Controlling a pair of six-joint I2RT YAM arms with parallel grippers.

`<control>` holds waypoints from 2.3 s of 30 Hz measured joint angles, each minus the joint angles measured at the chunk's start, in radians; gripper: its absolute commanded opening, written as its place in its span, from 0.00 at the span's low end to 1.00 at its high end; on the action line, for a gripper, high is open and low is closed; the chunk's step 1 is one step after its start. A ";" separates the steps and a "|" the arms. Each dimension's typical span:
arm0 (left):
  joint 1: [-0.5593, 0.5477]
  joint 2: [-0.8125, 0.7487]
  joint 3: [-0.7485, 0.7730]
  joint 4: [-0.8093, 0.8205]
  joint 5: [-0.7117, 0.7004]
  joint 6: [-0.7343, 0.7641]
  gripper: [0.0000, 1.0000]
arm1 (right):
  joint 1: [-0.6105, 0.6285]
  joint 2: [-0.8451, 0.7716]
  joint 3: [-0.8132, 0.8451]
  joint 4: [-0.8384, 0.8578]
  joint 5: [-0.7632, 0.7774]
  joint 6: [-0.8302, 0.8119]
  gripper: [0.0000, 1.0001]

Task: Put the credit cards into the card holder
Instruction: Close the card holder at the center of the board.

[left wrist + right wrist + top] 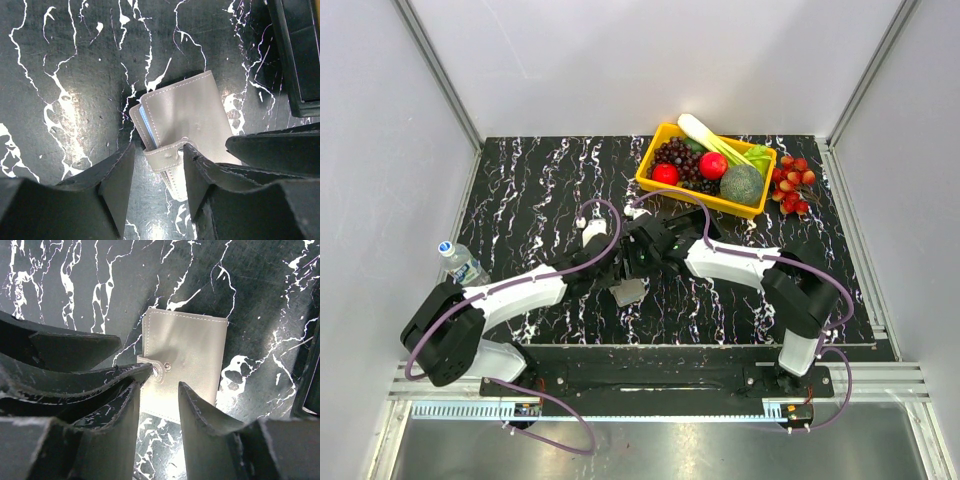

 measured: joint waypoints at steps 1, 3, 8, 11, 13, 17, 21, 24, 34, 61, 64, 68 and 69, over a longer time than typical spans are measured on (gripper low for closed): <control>0.002 -0.002 0.000 0.000 0.000 0.003 0.48 | 0.000 0.000 -0.001 0.004 0.000 0.002 0.41; 0.004 -0.002 0.000 0.000 0.000 0.007 0.47 | 0.000 0.000 -0.003 0.006 -0.008 0.005 0.38; 0.006 -0.002 0.000 -0.005 0.002 0.010 0.39 | -0.002 0.000 -0.008 0.020 -0.048 0.019 0.35; 0.006 -0.002 0.000 -0.005 0.006 0.011 0.35 | -0.002 0.004 -0.009 0.034 -0.068 0.025 0.34; 0.006 -0.002 0.000 -0.006 0.007 0.011 0.32 | -0.003 0.010 -0.009 0.041 -0.077 0.029 0.33; 0.006 -0.002 0.000 -0.004 0.006 0.011 0.30 | -0.012 0.034 -0.009 0.048 -0.095 0.039 0.32; 0.007 -0.002 0.000 0.003 0.006 0.010 0.28 | -0.016 0.055 -0.010 0.045 -0.109 0.048 0.31; 0.009 -0.002 0.000 0.005 0.007 0.010 0.27 | -0.021 0.058 -0.010 0.048 -0.132 0.050 0.31; 0.012 -0.001 -0.001 0.012 0.008 0.011 0.25 | -0.034 0.084 -0.012 0.080 -0.181 0.062 0.19; 0.019 0.036 0.002 0.016 0.015 0.035 0.22 | -0.047 0.084 -0.017 0.093 -0.161 0.050 0.00; 0.021 0.062 0.009 0.016 0.017 0.040 0.22 | -0.048 0.084 -0.017 0.090 -0.141 0.050 0.00; 0.021 0.069 0.011 0.016 0.018 0.042 0.22 | -0.049 0.085 -0.017 0.086 -0.119 0.047 0.00; 0.021 0.070 0.011 0.017 0.019 0.043 0.22 | -0.049 0.086 -0.017 0.086 -0.118 0.047 0.00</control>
